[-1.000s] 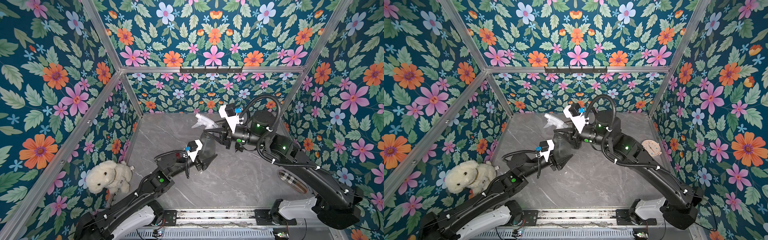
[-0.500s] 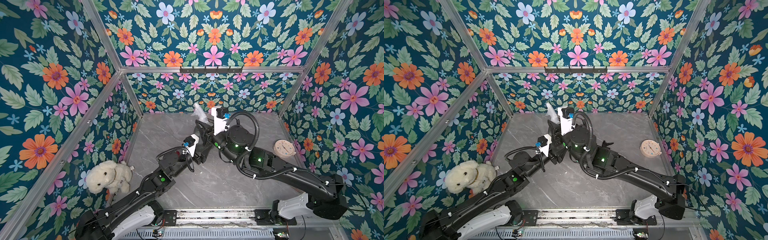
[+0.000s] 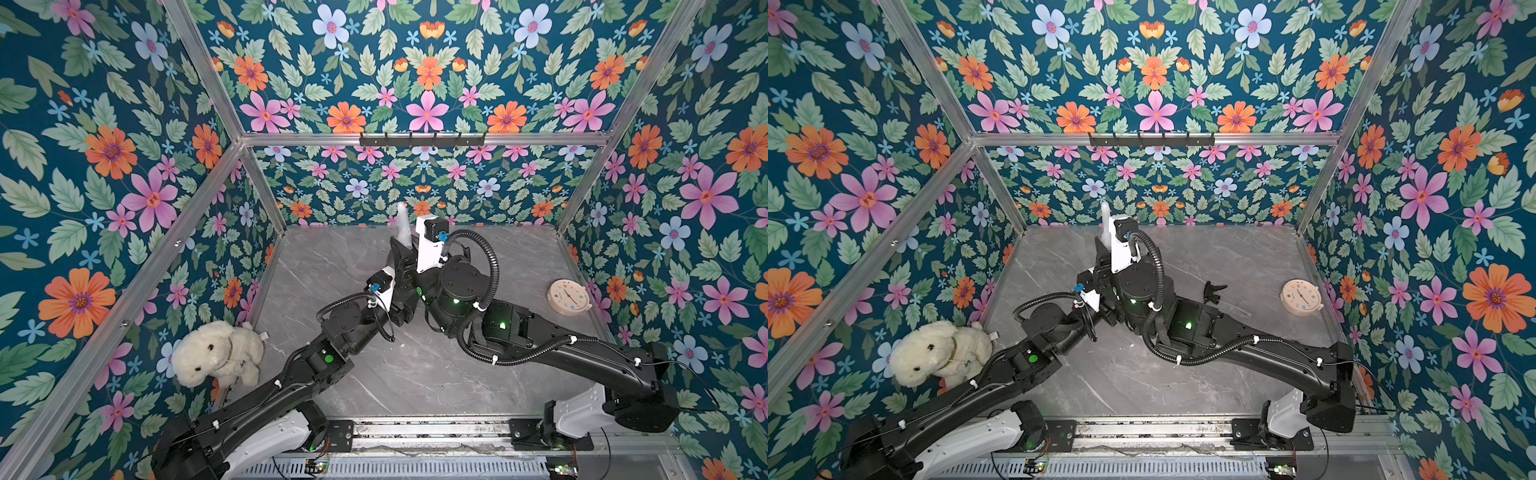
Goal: Attach spray nozzles to spray bottles
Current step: Screw the spray nozzle on the spray bottle.
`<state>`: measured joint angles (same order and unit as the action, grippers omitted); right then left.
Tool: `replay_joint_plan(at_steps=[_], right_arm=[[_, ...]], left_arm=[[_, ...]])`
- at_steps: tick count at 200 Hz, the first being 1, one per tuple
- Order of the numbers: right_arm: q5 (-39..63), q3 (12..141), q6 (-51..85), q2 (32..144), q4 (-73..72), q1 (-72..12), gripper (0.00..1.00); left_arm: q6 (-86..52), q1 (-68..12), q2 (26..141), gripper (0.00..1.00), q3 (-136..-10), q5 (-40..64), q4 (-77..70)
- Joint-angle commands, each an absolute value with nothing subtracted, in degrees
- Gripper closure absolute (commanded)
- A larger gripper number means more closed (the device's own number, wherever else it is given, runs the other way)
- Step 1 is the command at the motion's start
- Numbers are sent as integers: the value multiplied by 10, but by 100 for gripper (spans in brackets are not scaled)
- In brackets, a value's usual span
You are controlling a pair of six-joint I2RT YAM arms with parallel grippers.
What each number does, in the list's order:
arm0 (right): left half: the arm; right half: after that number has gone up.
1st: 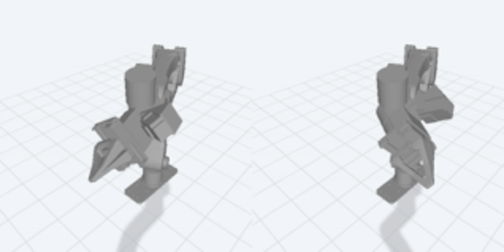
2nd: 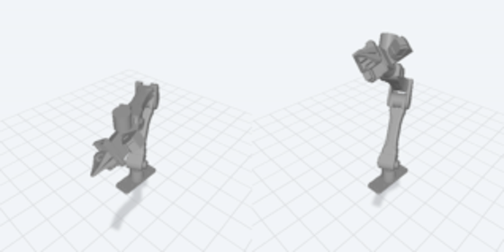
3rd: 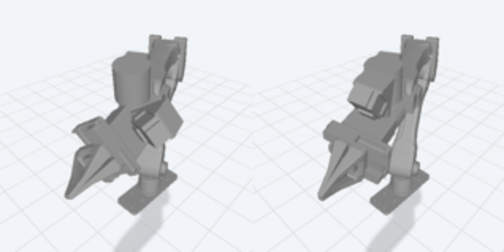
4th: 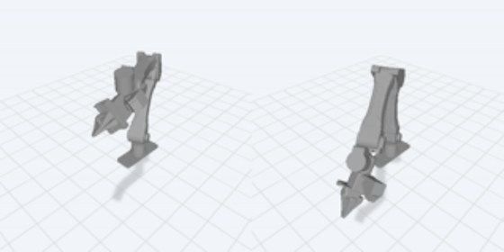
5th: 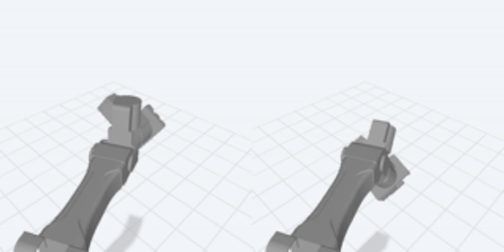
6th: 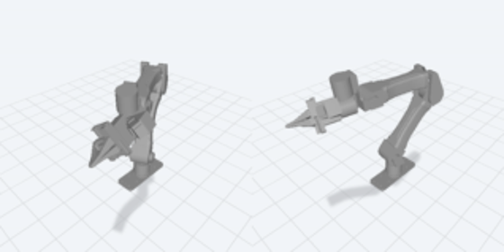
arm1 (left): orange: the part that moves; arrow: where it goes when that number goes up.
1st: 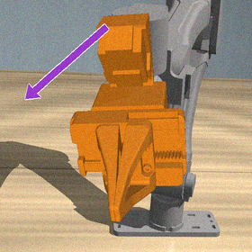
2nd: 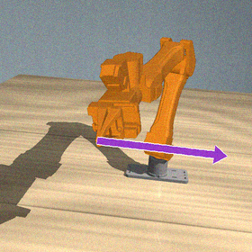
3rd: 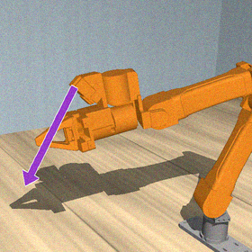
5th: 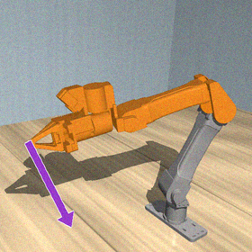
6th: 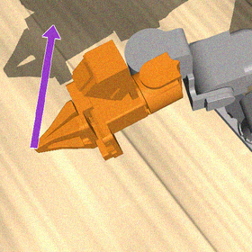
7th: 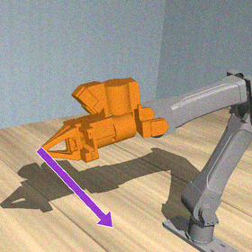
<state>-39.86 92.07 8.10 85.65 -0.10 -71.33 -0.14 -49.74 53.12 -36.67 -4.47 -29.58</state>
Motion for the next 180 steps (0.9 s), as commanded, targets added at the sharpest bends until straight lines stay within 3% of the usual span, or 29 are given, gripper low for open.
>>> replay_joint_plan(at_steps=[1, 77, 145, 180], right_arm=[[-282, 920, 57, 859, 95, -724, 59], [-245, 866, 52, 772, 94, -724, 41], [-113, 813, 51, 660, 118, -724, 38], [-144, 798, 31, 602, 131, -723, 39]], left_arm=[[3, -497, 531, 100, -373, -36, -337], [4, -497, 527, 100, -371, -28, -335], [5, -497, 515, 100, -361, -5, -344], [7, -496, 509, 100, -359, 16, -348]])
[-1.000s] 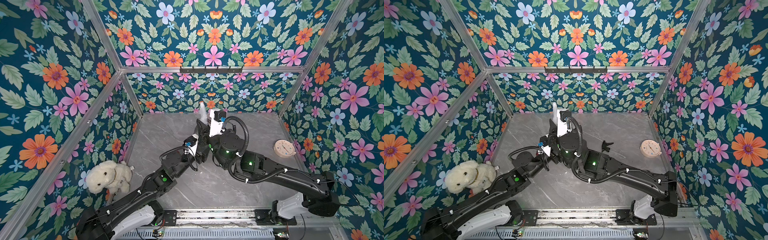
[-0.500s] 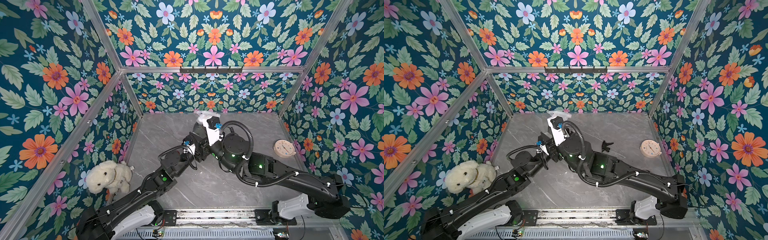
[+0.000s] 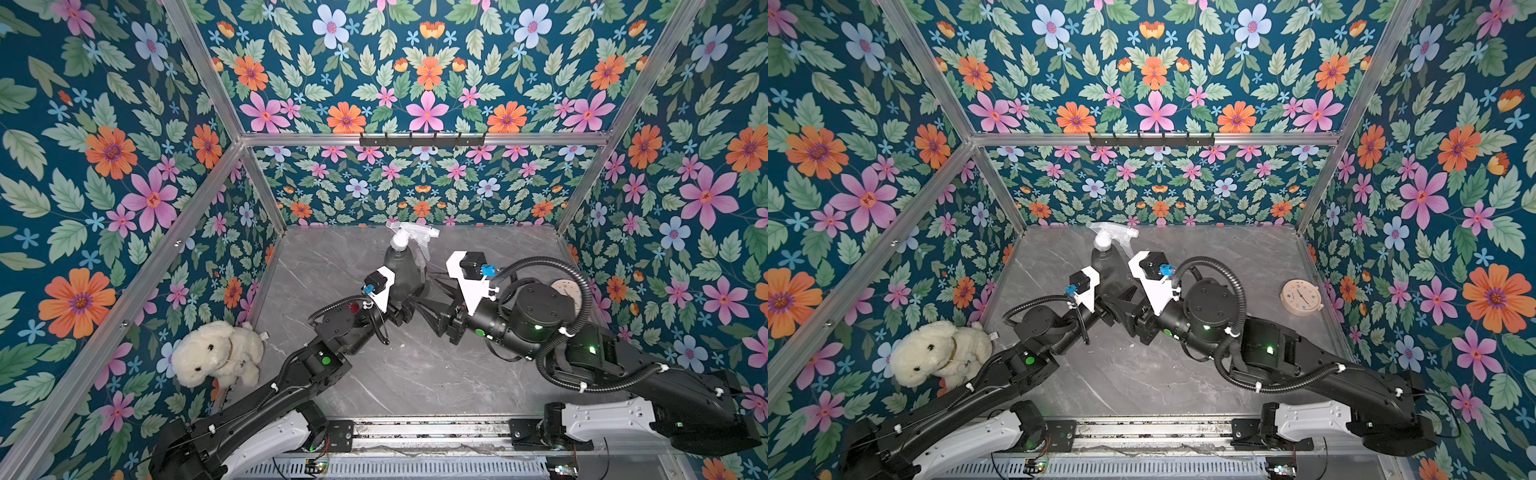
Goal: Attach spray nozzles to spray bottles
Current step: Screw the spray nozzle on the spray bottle.
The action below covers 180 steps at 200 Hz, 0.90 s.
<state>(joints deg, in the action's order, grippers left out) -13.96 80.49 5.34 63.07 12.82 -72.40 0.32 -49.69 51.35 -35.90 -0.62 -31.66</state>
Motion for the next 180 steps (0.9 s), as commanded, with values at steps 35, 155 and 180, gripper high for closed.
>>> replay_joint_plan(at_steps=[35, 155, 180], right_arm=[[-104, 828, 20, 592, 177, -684, 32], [72, 1021, 62, 720, 313, -552, 40], [73, 1046, 62, 737, 330, -552, 62]], left_arm=[[7, -496, 502, 100, -353, 51, -349], [4, -496, 500, 100, -352, 122, -328], [4, -496, 501, 100, -351, 129, -323]])
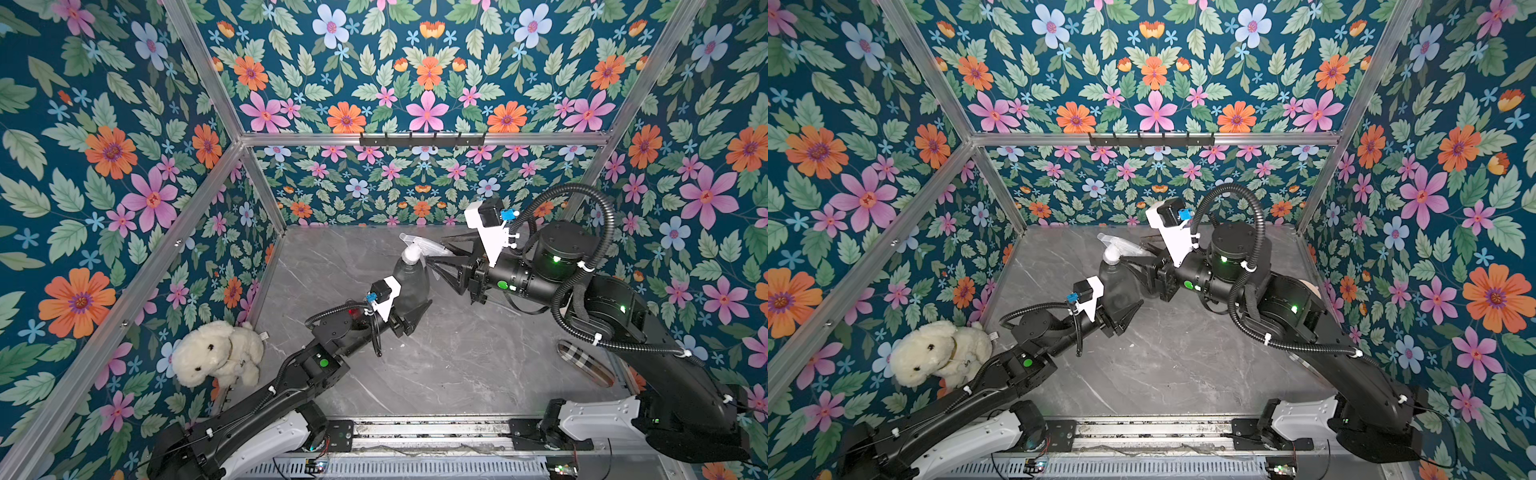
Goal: Attach spray nozzles to spray bottles
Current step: Screw the spray nozzle on the spray bottle.
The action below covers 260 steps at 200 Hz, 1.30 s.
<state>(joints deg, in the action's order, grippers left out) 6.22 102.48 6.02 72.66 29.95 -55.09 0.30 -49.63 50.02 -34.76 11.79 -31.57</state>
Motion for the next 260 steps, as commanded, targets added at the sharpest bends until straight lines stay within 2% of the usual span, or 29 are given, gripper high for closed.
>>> replay_joint_plan(at_steps=[1, 53, 97, 171, 260], right_arm=[[73, 1047, 62, 737, 332, -551, 63], [47, 1134, 60, 778, 425, -552, 100], [33, 1237, 43, 830, 537, -551, 100], [28, 1344, 19, 879, 646, -550, 100], [84, 1364, 14, 896, 669, -546, 100]], left_arm=[[4, -496, 501, 100, -351, 129, -323], [13, -496, 502, 100, -352, 140, -305], [27, -496, 512, 100, -357, 154, -287], [35, -496, 512, 100, -354, 164, -282], [39, -496, 510, 100, -357, 172, -281]])
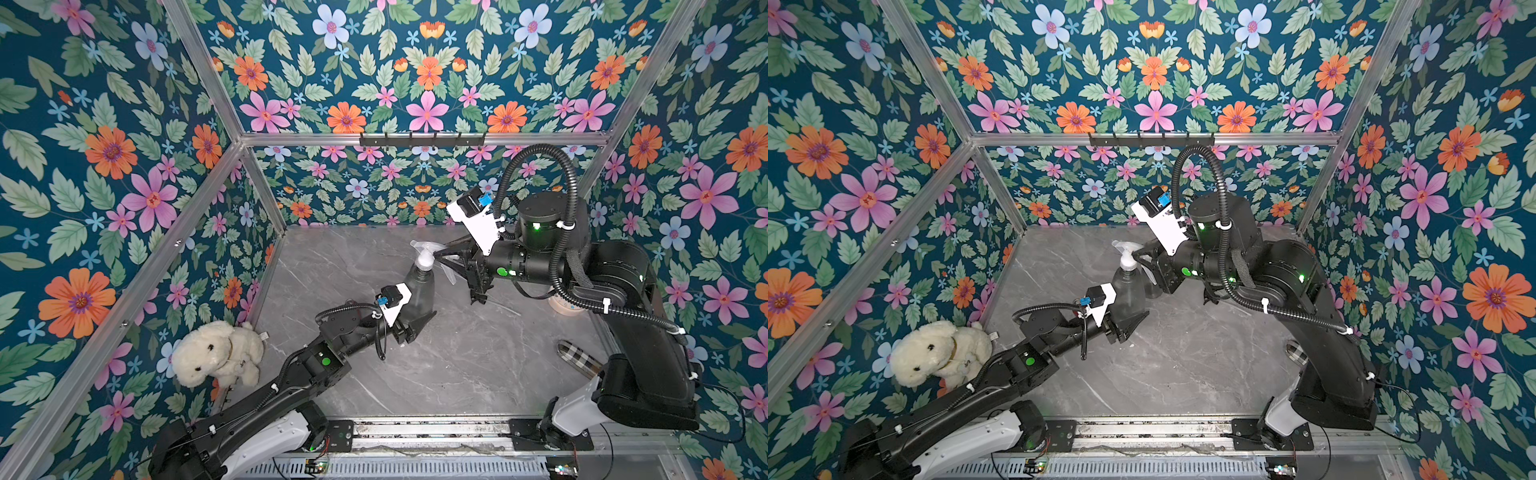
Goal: Attach spray nozzles to spray bottles
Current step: Screw the spray nozzle on the spray bottle.
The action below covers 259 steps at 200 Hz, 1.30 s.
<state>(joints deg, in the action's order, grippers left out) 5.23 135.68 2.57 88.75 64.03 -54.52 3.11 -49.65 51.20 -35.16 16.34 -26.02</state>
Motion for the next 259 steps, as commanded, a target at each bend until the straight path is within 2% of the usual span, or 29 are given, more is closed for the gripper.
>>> replay_joint_plan(at_steps=[1, 127, 199, 259], right_arm=[[85, 1365, 14, 896, 669, -546, 100], [68, 1332, 13, 871, 666, -545, 100], [94, 1358, 15, 911, 701, -545, 100], [71, 1335, 68, 922, 696, -545, 100]], left_arm=[[39, -496, 510, 100, -357, 172, -281], [33, -496, 490, 100, -341, 163, -303], [39, -496, 492, 100, -345, 159, -307], [54, -497, 492, 100, -350, 118, -303]])
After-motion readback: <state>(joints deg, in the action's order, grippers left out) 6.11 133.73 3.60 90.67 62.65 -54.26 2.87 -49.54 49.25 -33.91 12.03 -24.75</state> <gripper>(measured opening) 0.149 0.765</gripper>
